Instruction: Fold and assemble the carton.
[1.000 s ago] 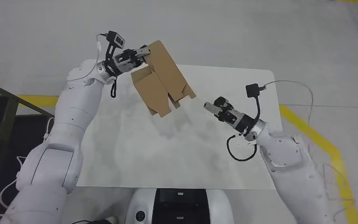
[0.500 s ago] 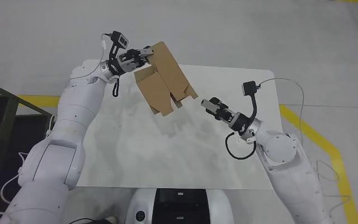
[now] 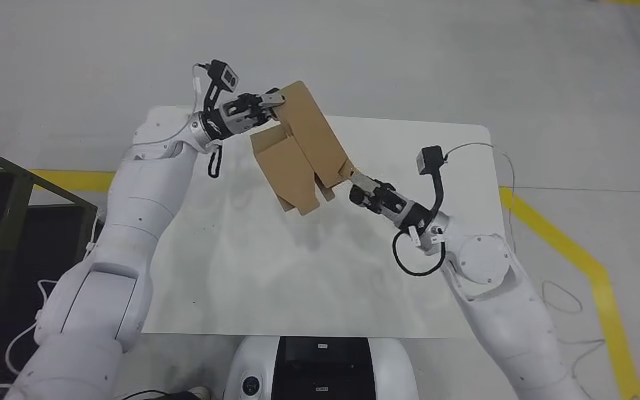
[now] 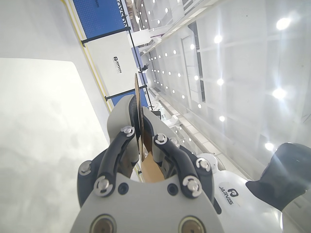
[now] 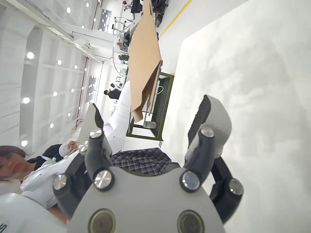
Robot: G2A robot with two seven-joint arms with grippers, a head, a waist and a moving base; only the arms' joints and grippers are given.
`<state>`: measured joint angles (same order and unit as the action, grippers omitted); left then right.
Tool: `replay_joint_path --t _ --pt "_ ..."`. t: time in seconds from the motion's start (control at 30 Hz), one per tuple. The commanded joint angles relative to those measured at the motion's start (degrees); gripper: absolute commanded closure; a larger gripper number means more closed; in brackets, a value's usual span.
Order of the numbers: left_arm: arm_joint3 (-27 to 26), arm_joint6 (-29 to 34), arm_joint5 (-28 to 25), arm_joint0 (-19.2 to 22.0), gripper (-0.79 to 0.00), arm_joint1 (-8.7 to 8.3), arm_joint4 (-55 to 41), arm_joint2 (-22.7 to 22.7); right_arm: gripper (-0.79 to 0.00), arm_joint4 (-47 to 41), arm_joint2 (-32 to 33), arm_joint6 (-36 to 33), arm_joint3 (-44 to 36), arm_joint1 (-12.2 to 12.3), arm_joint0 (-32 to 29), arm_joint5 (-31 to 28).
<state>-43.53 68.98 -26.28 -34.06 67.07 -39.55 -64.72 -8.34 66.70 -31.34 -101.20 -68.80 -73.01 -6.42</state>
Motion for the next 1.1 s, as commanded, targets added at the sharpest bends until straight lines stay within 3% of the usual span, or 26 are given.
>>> replay_joint_path --t 0.0,0.23,0.6,0.87,0.9,0.93,1.07 --pt "-0.5 0.15 0.5 -0.56 0.0 -0.11 0.04 -0.28 -0.656 -0.37 0.11 0.59 0.51 -0.06 0.14 0.45" --pt "-1.8 0.2 1.47 -1.49 0.0 -0.3 -0.07 -1.15 -0.585 -0.79 0.03 0.38 1.18 -0.13 0.07 1.03" --pt "-2.91 0.32 2.13 -2.13 0.0 -0.23 -0.4 -1.76 0.0 -0.58 -0.03 0.29 1.27 -0.16 -0.55 0.82" --pt "-3.16 -0.54 2.08 -2.23 0.0 -0.09 -0.55 -2.18 0.0 -0.81 -0.37 -0.78 0.53 -0.18 -1.02 0.2" --pt "-3.0 -0.78 2.05 -2.19 0.0 -0.1 -0.38 -2.26 -0.139 -0.9 -0.32 -0.61 0.56 -0.19 -1.06 0.25" --pt "-2.82 -0.99 1.96 -2.15 0.0 -0.11 -0.19 -2.36 -0.785 -0.9 -0.16 -0.21 0.54 -0.19 -1.11 0.36" --pt "-1.9 -2.23 1.3 -1.95 0.0 -0.32 0.57 -3.22 -0.785 -1.06 1.28 0.53 0.03 -0.05 -1.41 0.71"
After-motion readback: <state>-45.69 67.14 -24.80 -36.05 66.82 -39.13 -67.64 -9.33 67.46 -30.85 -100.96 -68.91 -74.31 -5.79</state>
